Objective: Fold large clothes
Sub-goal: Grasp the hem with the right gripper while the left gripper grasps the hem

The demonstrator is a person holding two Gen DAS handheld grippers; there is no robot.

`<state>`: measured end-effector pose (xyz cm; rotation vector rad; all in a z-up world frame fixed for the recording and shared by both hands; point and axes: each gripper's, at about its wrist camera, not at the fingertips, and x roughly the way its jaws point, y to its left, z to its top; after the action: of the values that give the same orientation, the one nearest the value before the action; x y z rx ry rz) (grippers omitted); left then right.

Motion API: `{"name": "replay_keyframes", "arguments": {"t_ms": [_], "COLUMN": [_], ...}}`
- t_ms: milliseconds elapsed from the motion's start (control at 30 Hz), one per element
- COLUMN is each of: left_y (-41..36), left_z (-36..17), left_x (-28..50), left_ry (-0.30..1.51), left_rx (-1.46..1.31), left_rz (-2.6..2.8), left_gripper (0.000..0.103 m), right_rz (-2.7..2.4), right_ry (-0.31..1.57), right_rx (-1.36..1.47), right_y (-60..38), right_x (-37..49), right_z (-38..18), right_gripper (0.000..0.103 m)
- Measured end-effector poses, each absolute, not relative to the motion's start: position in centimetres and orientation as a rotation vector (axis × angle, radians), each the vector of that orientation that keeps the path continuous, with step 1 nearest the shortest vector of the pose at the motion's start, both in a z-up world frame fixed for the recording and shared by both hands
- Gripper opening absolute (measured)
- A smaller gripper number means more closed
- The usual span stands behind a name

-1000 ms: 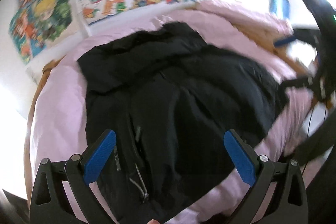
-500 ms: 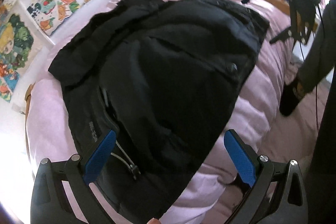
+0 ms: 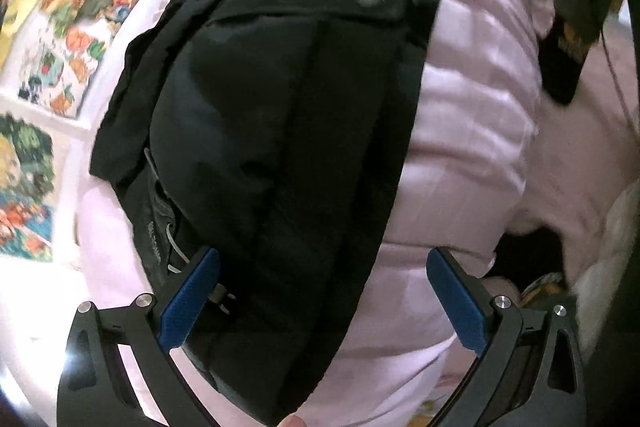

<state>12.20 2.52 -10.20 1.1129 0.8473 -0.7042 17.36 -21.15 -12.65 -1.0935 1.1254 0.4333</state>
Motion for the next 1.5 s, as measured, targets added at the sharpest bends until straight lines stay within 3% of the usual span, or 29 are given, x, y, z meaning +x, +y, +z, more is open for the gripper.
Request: {"name": "replay_keyframes", "arguments": {"t_ms": [400,533,633,800,900,1167,1500], "left_y": [4.0,4.7,5.1,6.5,6.0,5.2,4.6], "left_z": [-11.9,-9.4,-6.9,-4.2,-4.1,-4.2,-5.4], "left_x": [13.7,14.5,14.7,16.4,16.8,16.2,15.2], "left_ry": [0.804,0.771,0.714,0.703,0.711,0.723,0.78], "left_rx": [1.241,1.162,1.089,0.949,0.951,0.957,0.997], "left_rz": [-0.525,-0.516,-0.466,-0.467,-0.474,-0.473,-0.491], "left_gripper": [0.1,0.085,0.081,0.071,0.069,0.066,0.066], "right_rz": [0.314,0.297,0.278,0.272,0.28,0.258,0.231], "right_ry": [0.984,0.934,0.877,0.769,0.699,0.611,0.606], "right_rx": [-1.417,-1.474,-1.499,-1.506,-1.534,-1.485,-0.932], "right_y": [-21.3,-21.6,-21.7,-22.1,-21.9,-22.9,-22.5], "right_x": [15.2,14.4,13.4,12.0,10.8,12.3,15.3], "right_z": [-15.4,-15.6,-15.6,-15.5,-16.0,-14.6,-2.6], "right_gripper": [0.103,0.102,0.1,0.089,0.076,0.013,0.009]}}
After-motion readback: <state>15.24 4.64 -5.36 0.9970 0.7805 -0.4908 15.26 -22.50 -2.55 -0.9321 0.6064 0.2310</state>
